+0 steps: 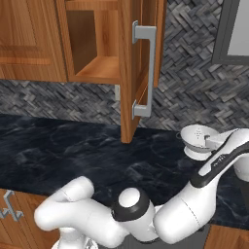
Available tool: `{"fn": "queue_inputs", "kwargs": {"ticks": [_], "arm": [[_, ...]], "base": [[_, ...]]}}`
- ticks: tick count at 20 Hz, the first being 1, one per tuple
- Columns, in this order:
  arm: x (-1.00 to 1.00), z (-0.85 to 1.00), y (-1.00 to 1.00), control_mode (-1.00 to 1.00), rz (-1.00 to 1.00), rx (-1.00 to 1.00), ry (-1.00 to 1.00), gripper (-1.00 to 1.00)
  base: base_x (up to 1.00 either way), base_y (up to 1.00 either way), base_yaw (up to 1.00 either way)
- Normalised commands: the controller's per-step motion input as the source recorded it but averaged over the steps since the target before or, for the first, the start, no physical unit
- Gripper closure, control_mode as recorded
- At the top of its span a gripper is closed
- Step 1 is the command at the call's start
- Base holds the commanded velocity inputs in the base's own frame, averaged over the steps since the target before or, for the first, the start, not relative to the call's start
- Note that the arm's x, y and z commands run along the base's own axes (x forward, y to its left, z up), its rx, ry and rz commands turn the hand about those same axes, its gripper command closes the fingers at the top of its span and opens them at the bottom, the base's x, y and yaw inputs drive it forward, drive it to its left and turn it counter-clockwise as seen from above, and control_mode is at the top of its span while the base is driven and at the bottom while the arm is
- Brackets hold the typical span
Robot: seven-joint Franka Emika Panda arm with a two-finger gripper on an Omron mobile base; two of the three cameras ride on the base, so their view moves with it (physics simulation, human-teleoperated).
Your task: Open the cabinet. Pick the dish brush and place it next to the sink. Then close the cabinet.
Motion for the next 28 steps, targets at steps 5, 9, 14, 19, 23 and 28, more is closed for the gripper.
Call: {"fn": "queue_inputs", "kwargs": {"ticks": [5, 9, 14, 19, 23, 28], "arm": [[0.3, 0.91, 0.0, -1.0, 0.06, 0.02, -0.01, -1.0], [0.03, 0.09, 0.04, -1.0, 0.06, 0.0, -0.03, -1.0], [0.0, 0.0, 0.66, -1.0, 0.13, 0.0, -0.12, -1.0], [0.01, 0.0, 0.98, -1.0, 0.18, 0.01, -0.08, -1.0], [0.0, 0.0, 1.0, -1.0, 0.16, 0.01, -0.07, -1.0], [0.0, -0.04, 1.0, -1.0, 0.06, 0.01, -0.16, -1.0]], "base": [[0.0, 0.0, 0.0], [0.0, 0.0, 0.0], [0.0, 0.0, 0.0], [0.0, 0.0, 0.0], [0.0, 0.0, 0.0], [0.0, 0.0, 0.0]]}}
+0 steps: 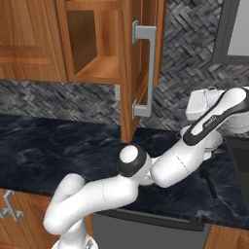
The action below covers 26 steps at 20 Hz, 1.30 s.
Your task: Open the cabinet. Pick the dish brush and place it next to the sink. Then close the cabinet.
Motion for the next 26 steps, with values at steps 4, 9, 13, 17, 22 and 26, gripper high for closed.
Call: {"fn": "queue_inputs", "kwargs": {"ticks": [4, 9, 13, 17, 22, 26], "arm": [[-0.04, -0.08, 1.0, -1.0, -0.01, 0.07, -0.25, -1.0], [-0.35, -0.15, 1.0, -1.0, -0.15, 0.17, -0.36, -1.0], [-0.75, -0.31, 1.0, -1.0, -0.3, 0.27, -0.46, -1.0], [-0.85, -0.29, 1.0, -1.0, -0.34, 0.3, -0.5, -1.0], [-0.56, -0.22, 0.72, -1.0, -0.21, 0.24, -0.3, -1.0], [-0.38, -0.41, -0.14, -1.0, 0.0, 0.1, 0.0, -1.0]], "base": [[0.0, 0.0, 0.0], [0.0, 0.0, 0.0], [0.0, 0.0, 0.0], [0.0, 0.0, 0.0], [0.0, 0.0, 0.0], [0.0, 0.0, 0.0]]}}
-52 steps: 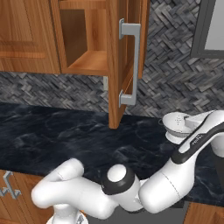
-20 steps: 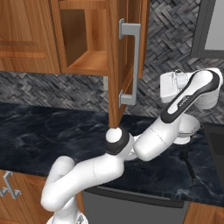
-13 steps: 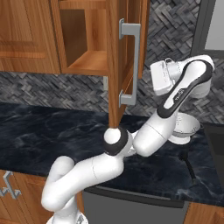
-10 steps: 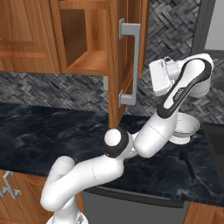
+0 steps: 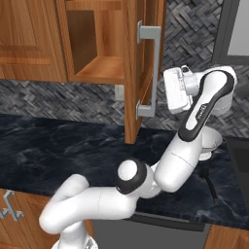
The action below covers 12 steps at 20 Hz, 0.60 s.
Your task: Open the cabinet. Pick the dish brush and place it next to the sink. Then close the cabinet.
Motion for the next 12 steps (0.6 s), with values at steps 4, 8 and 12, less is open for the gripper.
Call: {"fn": "queue_inputs", "kwargs": {"ticks": [4, 8, 12], "arm": [[-0.57, -0.82, -0.07, -1.0, 0.01, 0.11, 0.0, -1.0], [-0.06, 0.29, -0.36, -1.0, -0.08, 0.23, 0.0, -1.0], [0.0, 1.0, -0.26, -1.0, -0.11, 0.42, -0.04, -1.0]], "base": [[0.0, 0.0, 0.0], [0.0, 0.0, 0.0], [0.0, 0.0, 0.0]]}}
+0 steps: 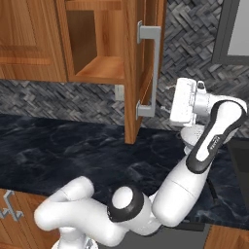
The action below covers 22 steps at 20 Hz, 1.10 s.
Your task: Open the cabinet. Pick the dish brush and place it next to the sink. Then close the cabinet.
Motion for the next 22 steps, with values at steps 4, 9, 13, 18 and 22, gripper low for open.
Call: {"fn": "queue_inputs", "kwargs": {"ticks": [4, 9, 13, 18, 22], "arm": [[-0.2, 0.75, -0.12, -1.0, -0.18, 0.7, -0.24, -1.0], [-0.33, -0.02, 0.66, -1.0, -0.37, 0.63, -0.37, -1.0], [-0.13, -0.39, 1.0, -1.0, -0.32, 0.4, -0.28, -1.0], [0.06, -0.45, 1.0, -1.0, -0.38, 0.26, -0.18, -1.0], [0.47, -0.02, 1.0, -1.0, -0.36, 0.12, -0.07, -1.0]], "base": [[0.0, 0.0, 0.0], [0.0, 0.0, 0.0], [0.0, 0.0, 0.0], [0.0, 0.0, 0.0], [0.0, 0.0, 0.0]]}}
